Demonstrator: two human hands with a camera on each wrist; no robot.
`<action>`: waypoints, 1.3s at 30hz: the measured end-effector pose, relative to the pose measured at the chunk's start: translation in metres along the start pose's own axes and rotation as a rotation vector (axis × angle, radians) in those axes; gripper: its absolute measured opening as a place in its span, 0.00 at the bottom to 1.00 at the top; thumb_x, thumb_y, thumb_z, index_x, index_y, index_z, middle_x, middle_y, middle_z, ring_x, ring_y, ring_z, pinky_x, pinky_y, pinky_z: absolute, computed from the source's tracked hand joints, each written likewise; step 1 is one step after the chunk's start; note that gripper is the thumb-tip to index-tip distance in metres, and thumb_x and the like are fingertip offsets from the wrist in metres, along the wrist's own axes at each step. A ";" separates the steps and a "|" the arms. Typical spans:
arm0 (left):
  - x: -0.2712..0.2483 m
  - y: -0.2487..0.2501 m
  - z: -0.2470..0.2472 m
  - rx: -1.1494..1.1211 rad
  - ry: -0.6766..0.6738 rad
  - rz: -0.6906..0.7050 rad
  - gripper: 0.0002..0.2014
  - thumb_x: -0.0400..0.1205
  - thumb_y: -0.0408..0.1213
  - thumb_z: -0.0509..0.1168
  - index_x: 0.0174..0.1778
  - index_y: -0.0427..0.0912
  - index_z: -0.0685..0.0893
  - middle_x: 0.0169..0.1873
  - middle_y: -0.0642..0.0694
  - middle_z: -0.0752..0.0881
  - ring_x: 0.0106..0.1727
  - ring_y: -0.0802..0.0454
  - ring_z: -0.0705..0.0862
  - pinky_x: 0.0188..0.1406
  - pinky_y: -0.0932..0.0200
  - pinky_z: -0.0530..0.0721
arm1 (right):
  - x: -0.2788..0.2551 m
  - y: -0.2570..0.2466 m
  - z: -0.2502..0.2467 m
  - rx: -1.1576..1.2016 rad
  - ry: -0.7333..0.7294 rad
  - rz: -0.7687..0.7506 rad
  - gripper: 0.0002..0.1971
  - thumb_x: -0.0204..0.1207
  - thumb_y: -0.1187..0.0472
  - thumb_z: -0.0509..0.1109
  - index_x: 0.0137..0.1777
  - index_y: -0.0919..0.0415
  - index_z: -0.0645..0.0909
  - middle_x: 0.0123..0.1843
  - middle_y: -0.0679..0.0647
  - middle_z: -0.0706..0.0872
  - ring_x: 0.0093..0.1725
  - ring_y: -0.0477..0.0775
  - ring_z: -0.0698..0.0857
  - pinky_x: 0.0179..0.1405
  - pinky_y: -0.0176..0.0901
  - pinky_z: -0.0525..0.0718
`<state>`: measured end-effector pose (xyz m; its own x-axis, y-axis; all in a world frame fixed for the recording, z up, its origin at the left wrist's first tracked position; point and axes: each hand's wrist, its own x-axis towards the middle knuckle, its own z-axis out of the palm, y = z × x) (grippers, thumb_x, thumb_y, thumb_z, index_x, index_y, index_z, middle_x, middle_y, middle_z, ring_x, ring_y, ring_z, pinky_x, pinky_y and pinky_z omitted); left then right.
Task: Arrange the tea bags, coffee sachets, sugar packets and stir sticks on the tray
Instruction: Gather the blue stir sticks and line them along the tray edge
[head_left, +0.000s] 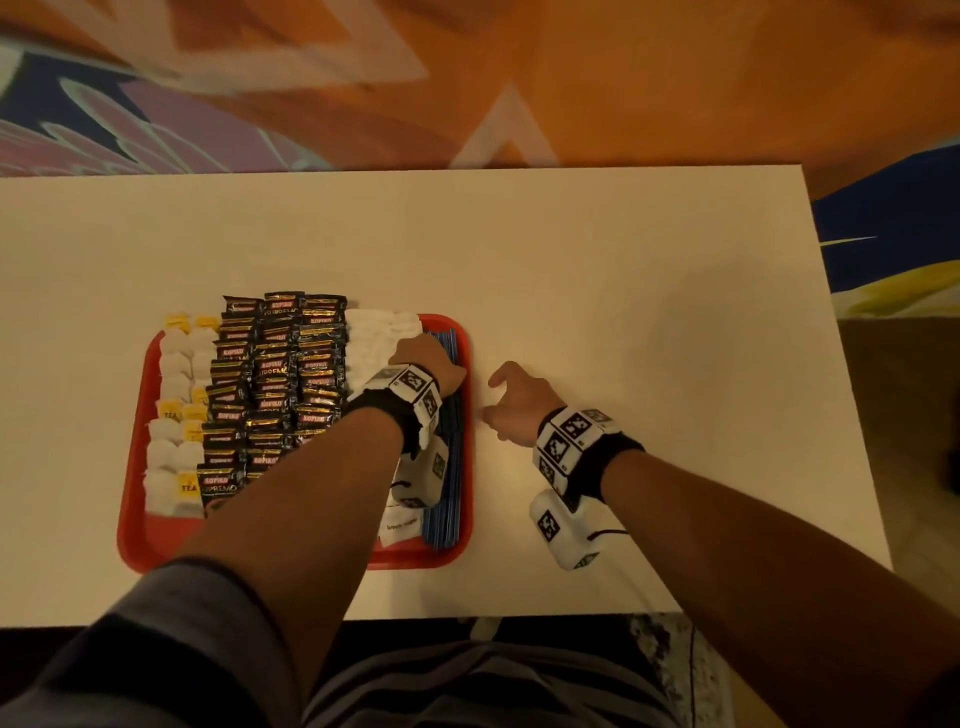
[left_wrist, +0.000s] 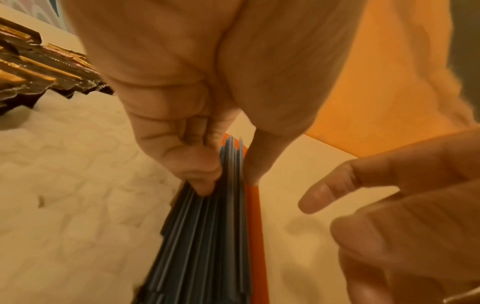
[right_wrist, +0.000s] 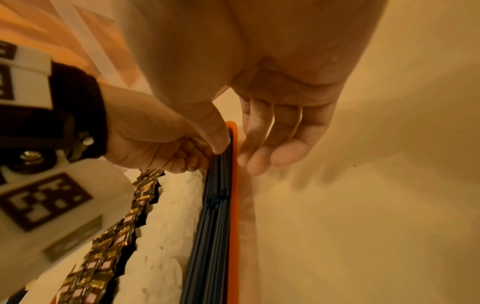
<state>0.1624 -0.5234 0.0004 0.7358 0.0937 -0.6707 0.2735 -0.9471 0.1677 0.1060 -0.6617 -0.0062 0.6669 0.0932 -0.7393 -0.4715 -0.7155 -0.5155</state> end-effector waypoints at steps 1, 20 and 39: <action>-0.001 -0.001 0.000 0.009 0.026 -0.001 0.24 0.83 0.48 0.69 0.65 0.31 0.80 0.62 0.35 0.84 0.59 0.37 0.85 0.44 0.53 0.80 | 0.001 -0.001 0.001 0.003 0.007 -0.014 0.21 0.76 0.55 0.71 0.67 0.52 0.70 0.52 0.59 0.87 0.49 0.58 0.87 0.52 0.50 0.87; -0.031 -0.071 0.015 0.341 0.246 0.493 0.25 0.84 0.48 0.64 0.78 0.50 0.75 0.81 0.52 0.70 0.79 0.43 0.62 0.73 0.41 0.61 | 0.025 -0.032 0.021 -0.495 0.194 -0.390 0.28 0.76 0.53 0.75 0.75 0.54 0.72 0.73 0.49 0.74 0.72 0.54 0.69 0.71 0.48 0.73; -0.045 -0.084 0.029 0.437 0.114 0.571 0.55 0.72 0.71 0.67 0.87 0.48 0.49 0.87 0.47 0.48 0.87 0.42 0.46 0.83 0.34 0.43 | 0.003 -0.012 0.028 -0.554 0.220 -0.468 0.36 0.71 0.48 0.78 0.77 0.56 0.69 0.76 0.51 0.72 0.75 0.54 0.68 0.75 0.52 0.68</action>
<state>0.0884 -0.4575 -0.0045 0.7564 -0.4430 -0.4813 -0.4274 -0.8917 0.1490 0.0976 -0.6333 -0.0139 0.8531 0.3741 -0.3638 0.2093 -0.8839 -0.4181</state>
